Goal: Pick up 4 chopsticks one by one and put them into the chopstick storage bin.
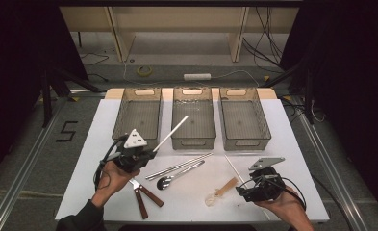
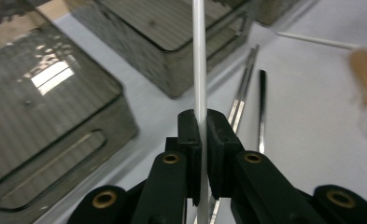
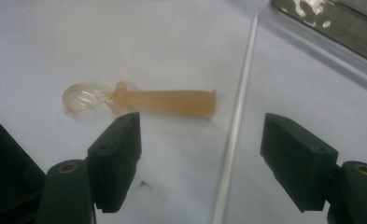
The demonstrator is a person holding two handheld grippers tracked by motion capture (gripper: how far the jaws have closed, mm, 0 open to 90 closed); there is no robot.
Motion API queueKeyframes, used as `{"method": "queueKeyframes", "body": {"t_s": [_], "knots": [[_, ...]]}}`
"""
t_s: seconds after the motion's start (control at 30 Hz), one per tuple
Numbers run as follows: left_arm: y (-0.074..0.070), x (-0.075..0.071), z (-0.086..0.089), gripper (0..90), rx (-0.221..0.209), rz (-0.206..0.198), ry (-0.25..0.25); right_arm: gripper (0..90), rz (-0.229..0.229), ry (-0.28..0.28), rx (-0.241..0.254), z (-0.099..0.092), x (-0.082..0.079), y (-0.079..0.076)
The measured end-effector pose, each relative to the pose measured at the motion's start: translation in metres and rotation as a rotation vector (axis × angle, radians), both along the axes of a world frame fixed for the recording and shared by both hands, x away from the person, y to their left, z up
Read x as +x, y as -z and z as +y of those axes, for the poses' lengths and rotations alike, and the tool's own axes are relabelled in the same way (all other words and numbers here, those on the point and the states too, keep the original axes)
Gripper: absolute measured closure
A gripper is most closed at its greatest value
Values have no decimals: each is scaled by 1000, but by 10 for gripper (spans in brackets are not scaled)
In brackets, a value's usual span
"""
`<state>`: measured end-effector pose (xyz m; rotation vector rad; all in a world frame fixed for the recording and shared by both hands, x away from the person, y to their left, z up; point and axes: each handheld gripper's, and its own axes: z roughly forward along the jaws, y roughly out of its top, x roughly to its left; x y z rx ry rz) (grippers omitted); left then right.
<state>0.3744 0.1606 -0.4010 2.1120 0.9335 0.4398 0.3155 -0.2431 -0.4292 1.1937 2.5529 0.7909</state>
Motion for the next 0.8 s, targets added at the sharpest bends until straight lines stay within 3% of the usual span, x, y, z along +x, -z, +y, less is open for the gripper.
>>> {"method": "queueKeyframes", "body": {"t_s": [0.37,0.8], "knots": [[-17,48,29,850,-31,3,-159,267,13,9,-4,-3,-4,8],[-20,98,48,850,-62,29,-258,267,17,13,4,-6,-8,10]]}}
